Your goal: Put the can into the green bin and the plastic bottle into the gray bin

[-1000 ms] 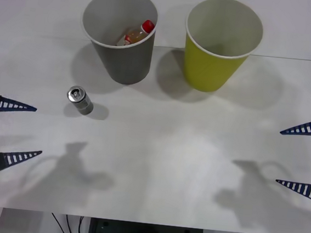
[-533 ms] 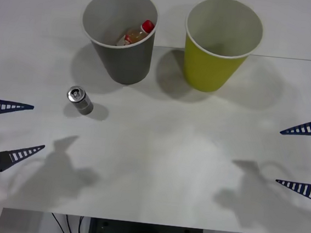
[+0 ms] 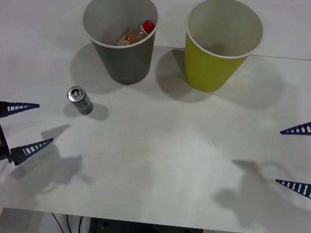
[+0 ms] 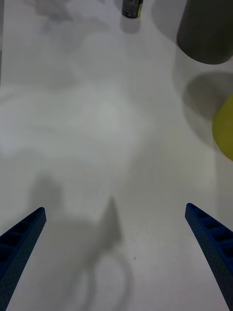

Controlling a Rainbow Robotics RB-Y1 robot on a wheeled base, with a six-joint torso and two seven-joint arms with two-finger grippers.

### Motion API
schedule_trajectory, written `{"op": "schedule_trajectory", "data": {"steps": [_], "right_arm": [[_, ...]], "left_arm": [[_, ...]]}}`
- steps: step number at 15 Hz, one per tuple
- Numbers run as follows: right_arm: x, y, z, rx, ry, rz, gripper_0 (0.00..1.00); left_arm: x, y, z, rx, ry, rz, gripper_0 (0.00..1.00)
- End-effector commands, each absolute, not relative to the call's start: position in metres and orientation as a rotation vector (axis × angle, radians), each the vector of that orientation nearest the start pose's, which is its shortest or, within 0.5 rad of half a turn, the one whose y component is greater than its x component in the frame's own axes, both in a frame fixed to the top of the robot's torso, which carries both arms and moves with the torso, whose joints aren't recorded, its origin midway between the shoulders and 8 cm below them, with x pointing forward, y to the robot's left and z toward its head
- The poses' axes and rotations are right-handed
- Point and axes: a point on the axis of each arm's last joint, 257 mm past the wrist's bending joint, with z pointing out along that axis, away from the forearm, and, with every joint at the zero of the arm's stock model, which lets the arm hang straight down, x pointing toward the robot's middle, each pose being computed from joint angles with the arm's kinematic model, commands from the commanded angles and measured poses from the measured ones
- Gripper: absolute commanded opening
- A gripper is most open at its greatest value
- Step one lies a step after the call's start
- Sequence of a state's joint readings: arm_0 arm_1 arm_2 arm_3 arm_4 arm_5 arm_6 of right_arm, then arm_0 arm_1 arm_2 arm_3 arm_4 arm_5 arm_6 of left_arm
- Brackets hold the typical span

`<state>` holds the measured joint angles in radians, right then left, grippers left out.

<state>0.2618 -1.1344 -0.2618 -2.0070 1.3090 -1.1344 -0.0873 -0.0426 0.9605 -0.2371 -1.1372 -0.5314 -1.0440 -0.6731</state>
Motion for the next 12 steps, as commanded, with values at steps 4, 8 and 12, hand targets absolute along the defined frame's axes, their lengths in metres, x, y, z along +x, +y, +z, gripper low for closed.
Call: {"op": "schedule_trajectory", "data": {"steps": [4,8,12], "right_arm": [[0.341,-0.286,-0.167,-1.634,1.596,0.209,1.00],[0.341,-0.286,-0.167,-1.634,1.596,0.209,1.00],[0.341,-0.286,-0.167,-1.634,1.596,0.209,1.00]], "left_arm": [[0.449,0.329,-0.264,0.865,1.456,-0.363,1.00],[0.472,0.328,-0.266,0.785,1.455,-0.352,1.00],[0.483,0.313,-0.266,0.759,1.441,-0.369,1.00]]}}
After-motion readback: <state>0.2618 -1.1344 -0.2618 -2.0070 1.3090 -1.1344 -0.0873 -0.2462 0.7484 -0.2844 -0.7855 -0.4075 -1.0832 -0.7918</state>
